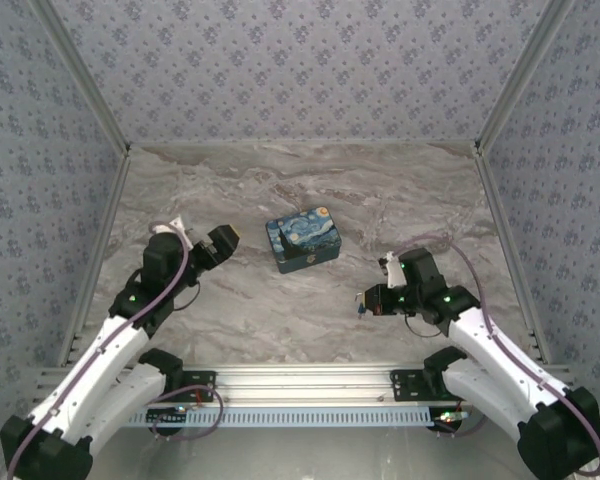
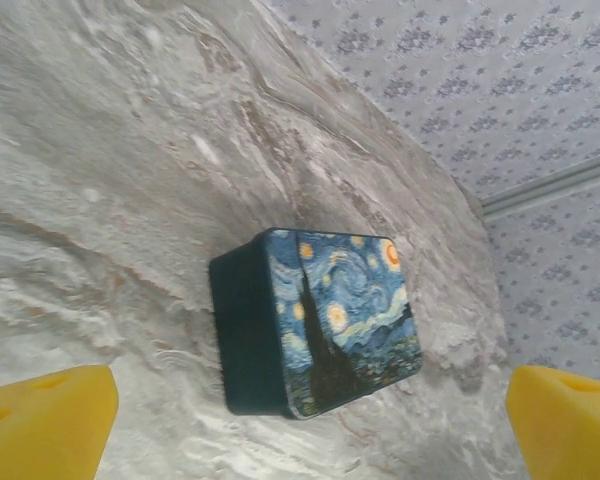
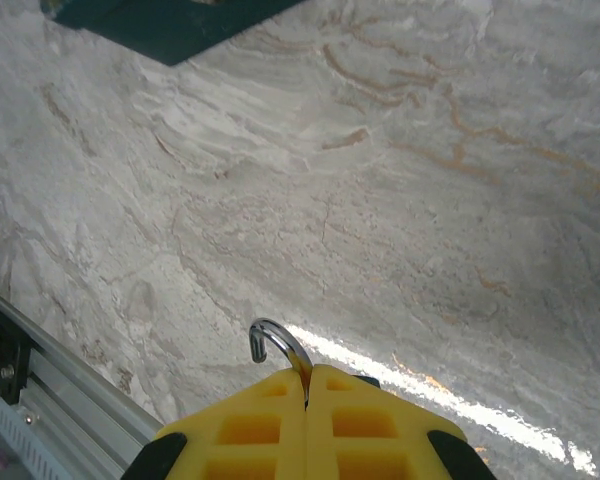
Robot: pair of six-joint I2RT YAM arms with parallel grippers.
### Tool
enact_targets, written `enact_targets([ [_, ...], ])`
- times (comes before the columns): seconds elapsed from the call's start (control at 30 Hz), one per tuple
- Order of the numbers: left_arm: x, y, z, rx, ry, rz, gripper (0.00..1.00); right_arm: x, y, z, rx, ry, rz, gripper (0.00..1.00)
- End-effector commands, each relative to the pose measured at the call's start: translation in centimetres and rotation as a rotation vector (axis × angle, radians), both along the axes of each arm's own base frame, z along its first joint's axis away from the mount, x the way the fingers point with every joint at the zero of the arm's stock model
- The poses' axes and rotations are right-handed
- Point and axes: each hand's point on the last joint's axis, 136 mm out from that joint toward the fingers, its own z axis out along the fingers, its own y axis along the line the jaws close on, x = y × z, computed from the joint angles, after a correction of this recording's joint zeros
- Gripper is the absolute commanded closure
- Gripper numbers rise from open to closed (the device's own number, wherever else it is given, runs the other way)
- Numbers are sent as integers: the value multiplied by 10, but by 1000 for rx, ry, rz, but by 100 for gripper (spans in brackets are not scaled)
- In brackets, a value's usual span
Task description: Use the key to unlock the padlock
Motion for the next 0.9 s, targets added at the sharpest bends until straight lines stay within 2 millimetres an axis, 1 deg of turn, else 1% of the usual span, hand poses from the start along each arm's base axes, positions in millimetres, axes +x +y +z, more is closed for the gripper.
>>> enact_targets([
  [0.0, -11, 24, -16, 117, 46, 65, 0, 1, 5, 4, -24, 21, 15, 97],
  [0.2, -14, 27, -20, 141, 58, 66, 1, 2, 17, -6, -87, 59, 64, 97],
  [0.47, -14, 32, -24, 170, 71, 80, 1, 9, 31, -26, -147, 110, 107, 97],
  [0.67, -14, 33, -24, 178, 72, 87, 1, 14, 38, -35, -157, 135, 119, 97],
  [0.87, -13, 35, -24, 189, 72, 92, 1, 16, 40, -43, -170, 150, 128, 97],
])
